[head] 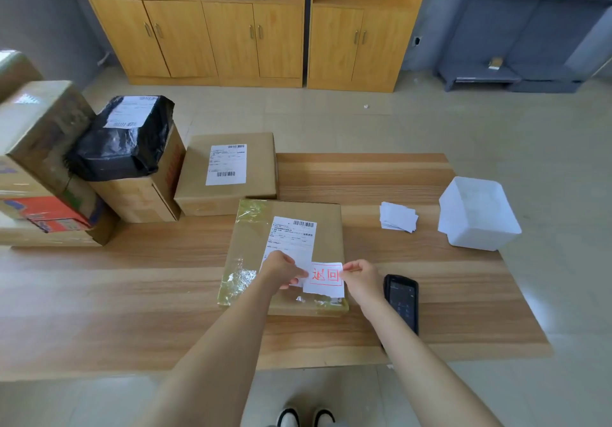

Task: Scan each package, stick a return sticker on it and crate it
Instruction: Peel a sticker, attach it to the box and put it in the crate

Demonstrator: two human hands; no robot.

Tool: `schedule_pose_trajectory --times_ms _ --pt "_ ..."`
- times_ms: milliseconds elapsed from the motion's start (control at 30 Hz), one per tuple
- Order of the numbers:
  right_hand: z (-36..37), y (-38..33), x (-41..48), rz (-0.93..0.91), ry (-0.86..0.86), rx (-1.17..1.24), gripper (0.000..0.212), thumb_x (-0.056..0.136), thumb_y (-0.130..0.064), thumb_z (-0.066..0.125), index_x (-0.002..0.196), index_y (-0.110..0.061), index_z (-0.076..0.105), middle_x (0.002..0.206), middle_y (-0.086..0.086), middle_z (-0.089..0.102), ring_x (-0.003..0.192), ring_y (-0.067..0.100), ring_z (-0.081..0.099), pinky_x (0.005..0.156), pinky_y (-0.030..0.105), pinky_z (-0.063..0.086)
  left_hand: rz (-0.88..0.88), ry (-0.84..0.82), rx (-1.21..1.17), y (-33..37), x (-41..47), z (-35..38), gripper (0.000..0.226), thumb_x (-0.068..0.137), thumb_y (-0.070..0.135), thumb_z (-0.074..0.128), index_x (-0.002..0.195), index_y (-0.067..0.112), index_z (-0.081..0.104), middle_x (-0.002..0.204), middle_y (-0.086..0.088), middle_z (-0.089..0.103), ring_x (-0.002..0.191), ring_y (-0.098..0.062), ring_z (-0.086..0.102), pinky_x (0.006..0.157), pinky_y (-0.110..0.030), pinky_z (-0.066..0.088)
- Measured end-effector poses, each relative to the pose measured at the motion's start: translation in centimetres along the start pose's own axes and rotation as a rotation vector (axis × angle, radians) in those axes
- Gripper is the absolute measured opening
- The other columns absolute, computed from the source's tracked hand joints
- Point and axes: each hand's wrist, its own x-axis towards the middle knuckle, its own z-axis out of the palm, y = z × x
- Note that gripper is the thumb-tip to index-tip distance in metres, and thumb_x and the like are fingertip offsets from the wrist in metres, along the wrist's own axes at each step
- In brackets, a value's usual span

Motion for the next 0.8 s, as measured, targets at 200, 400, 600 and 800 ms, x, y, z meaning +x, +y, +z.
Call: schedule_pose_trajectory --times_ms 200,400,600,800 --pt "0.1 0.3 0.3 0.005 -0.028 -0.086 0.015 0.084 -0.009 0.061 0.08 -0.023 0.056 0.085 -0.01 0.059 0.091 0.016 0.059 0.086 0.036 0.05 0.06 0.047 0.173 0.2 -0.2 0.4 0.043 0.078 0.003 0.072 0.061 0.016 0.035 0.039 0.006 0.051 0.056 -0.014 0.048 0.053 -0.022 0.034" --pt "0.2 0.4 0.7 -0.013 -0.031 -0.165 0.01 0.086 -0.012 0.06 0.084 -0.022 0.057 0.083 -0.012 0.056 0.085 0.014 0.057 0.076 0.03 0.046 0.042 0.052 0.129 -0.2 -0.1 0.5 0.038 0.076 0.004 0.075 0.072 0.016 0.039 0.069 -0.002 0.053 0.067 -0.019 0.054 0.058 -0.025 0.042" --pt "0.5 0.5 0.9 -0.023 -0.028 -0.272 0.009 0.088 -0.014 0.057 0.09 -0.022 0.056 0.086 -0.011 0.056 0.078 0.011 0.055 0.063 0.025 0.04 0.028 0.062 0.155 -0.5 0.3 0.8 0.038 0.074 0.0 0.072 0.07 0.015 0.037 0.066 -0.003 0.052 0.057 -0.014 0.05 0.06 -0.026 0.042" --pt "0.4 0.3 0.7 -0.081 -0.051 -0.408 0.007 0.086 -0.016 0.057 0.09 -0.022 0.056 0.088 -0.009 0.059 0.081 0.013 0.058 0.06 0.025 0.039 0.043 0.1 0.272 -0.2 0.3 1.3 0.039 0.073 -0.001 0.067 0.063 0.016 0.034 0.062 -0.002 0.045 0.067 -0.023 0.048 0.064 -0.026 0.037"
